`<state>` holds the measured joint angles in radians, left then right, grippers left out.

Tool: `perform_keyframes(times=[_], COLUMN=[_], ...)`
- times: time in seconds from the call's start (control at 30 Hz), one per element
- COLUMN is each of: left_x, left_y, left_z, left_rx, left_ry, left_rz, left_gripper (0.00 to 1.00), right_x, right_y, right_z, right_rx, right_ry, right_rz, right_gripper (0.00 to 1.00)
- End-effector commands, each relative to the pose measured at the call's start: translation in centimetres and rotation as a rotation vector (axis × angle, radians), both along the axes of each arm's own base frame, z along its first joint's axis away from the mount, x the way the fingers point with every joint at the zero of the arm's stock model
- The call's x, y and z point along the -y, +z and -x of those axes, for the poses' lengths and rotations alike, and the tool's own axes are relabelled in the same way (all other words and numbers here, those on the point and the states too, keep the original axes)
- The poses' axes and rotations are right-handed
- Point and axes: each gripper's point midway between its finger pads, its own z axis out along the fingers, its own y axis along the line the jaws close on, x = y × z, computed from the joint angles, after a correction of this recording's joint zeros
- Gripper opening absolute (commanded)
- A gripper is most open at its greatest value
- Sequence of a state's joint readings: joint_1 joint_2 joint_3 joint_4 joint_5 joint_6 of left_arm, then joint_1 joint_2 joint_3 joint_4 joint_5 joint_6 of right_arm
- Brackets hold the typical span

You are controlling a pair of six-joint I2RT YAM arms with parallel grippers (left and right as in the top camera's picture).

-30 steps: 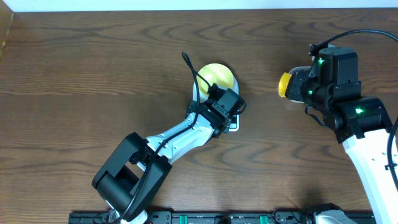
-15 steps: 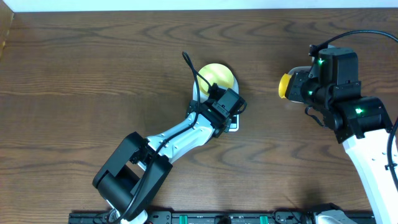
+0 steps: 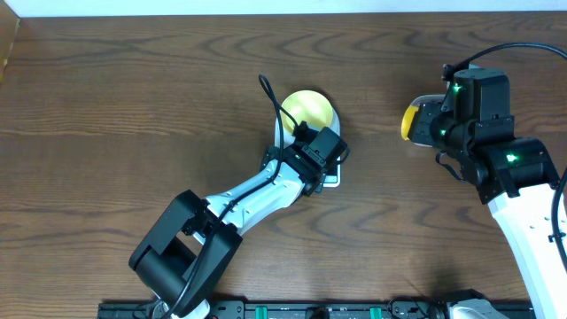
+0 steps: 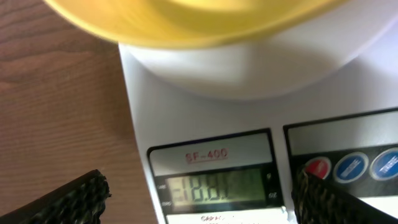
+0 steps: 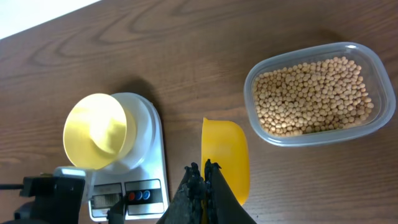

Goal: Scoop item into bowl and weigh 50g on scale

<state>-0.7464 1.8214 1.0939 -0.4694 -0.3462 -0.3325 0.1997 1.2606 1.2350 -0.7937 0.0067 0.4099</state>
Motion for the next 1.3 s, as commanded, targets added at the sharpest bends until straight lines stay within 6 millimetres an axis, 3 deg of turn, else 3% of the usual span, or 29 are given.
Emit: perform_keyframes(times=[0.0,0.33,0.43,0.97,1.27], left_x=[-0.5,-0.3,-0.3,-0.6,0.1], left_y=[1.0,7.4,8.5,8.0,7.1], left_z=[0.0,-0.2,-0.2,0.6,1.1], left_rx=[0.018,0.139,0.160,0.120,-0.006], left_ry=[-0.006,-0.005,-0.005,-0.016,-0.069], left_rz=[-0.003,0.108,0.128,0.113,0.238], left_gripper=[0.97,0.96,0.97,0.97,0.96], right_x=[0.8,1.1,1.2,1.6,1.6], right_y=[1.7,1.7,1.7,1.7,1.7], right_z=[-0.3,-0.3,-0.3,-0.3,-0.4], right_rx=[0.051,0.054,0.055,0.054,0.055], right_ry=[-0.034,-0.042,-0.045,-0.060,-0.057], right_rz=[0.003,0.021,0.025,0.040,0.048], right_gripper=[0.01,0.01,0.01,0.01,0.01])
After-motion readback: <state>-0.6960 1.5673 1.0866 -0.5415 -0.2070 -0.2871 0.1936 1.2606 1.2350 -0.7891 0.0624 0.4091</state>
